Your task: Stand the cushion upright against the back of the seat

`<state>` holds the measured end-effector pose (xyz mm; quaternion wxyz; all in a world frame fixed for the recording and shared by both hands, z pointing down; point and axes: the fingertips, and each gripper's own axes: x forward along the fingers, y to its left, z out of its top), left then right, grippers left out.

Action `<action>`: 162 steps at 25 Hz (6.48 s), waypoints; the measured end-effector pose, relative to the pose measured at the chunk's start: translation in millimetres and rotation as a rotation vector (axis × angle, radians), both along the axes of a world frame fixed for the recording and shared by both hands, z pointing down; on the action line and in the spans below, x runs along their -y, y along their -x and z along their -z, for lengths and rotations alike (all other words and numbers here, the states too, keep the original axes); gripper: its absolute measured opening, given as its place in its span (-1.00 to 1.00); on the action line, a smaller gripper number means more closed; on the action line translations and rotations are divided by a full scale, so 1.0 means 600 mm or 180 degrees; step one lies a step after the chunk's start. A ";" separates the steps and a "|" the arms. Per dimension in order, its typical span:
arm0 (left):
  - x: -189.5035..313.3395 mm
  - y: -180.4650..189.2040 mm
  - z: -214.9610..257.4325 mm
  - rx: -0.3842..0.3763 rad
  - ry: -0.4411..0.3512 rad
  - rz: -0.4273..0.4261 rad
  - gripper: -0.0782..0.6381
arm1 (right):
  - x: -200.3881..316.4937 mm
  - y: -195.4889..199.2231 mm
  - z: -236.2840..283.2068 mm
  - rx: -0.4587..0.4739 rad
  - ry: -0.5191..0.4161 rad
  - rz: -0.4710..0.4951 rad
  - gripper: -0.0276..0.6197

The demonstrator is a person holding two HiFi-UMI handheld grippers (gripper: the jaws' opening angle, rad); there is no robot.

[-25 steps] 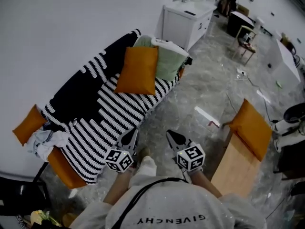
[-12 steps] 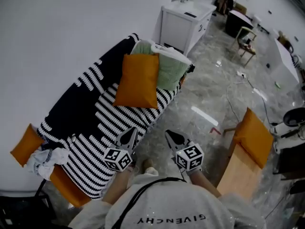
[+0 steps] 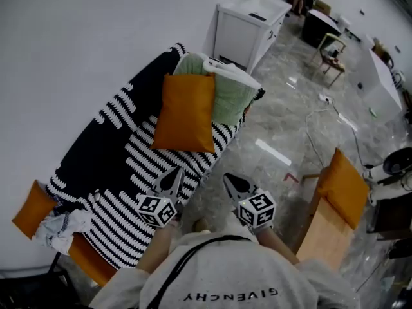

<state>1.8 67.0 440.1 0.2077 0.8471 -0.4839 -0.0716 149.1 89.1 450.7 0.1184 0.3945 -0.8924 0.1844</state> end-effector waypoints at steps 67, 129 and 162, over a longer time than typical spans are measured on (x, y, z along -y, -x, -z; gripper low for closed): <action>0.274 -0.183 -0.623 -0.0702 0.2198 0.1858 -0.01 | 0.500 -0.054 -0.447 -0.0162 0.1379 0.1327 -0.85; 0.253 0.311 -0.425 -0.0944 0.1440 0.3491 -0.63 | 0.956 0.142 -0.380 -0.0553 0.0741 0.1119 -0.11; 0.097 0.285 -0.308 -0.0879 0.0987 0.3736 -0.63 | 0.740 0.117 -0.253 -0.0683 0.0336 0.1832 -0.79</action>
